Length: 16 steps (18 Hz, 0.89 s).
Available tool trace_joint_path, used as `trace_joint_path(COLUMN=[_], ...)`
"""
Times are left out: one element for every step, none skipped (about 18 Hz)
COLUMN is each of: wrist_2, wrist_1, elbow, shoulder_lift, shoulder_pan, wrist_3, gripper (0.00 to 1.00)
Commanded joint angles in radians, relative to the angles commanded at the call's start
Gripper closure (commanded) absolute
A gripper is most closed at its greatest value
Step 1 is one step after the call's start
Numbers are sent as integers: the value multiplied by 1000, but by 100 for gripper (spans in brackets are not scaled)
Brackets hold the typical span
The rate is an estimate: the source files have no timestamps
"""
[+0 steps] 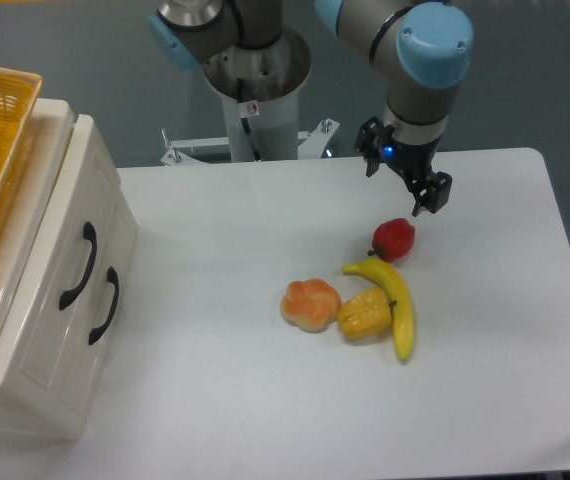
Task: Slide the top white drawer open
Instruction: 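Move the gripper across the table toward the white cabinet's top drawer handle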
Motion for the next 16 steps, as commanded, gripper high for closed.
trace_joint_path(wrist_2=[-12,-20,-31,-40,-45,-48,-46,-48,-51,-64,-83,-97,-112,-124,-126,-126], wrist_1=[3,8,8,8,8,8,8,8,6,6,6,6,6,8,8,8], elbow=[6,6,6,6,6,6,6,8,17,21,22,22,22,22,22,25], shoulder_lift=[-5,-8,-9,-15,-18,-23,-25,-31,-32,-37,-41,-41,-41,-41,-41,-41], shoulder_pan=[-2,-14,-32,-46,-52,-61,-78,-93,-106,-118,-129,-132,-135,-140,-146,-155], wrist_3=[-35,-74,-101,-127,-150,-178,-215,-258,-311,-363,-400,-420,-431,-447,-473,-512], gripper=[0,0,0,0,0,0,0,0,0,0,0,0,0,0,0,0])
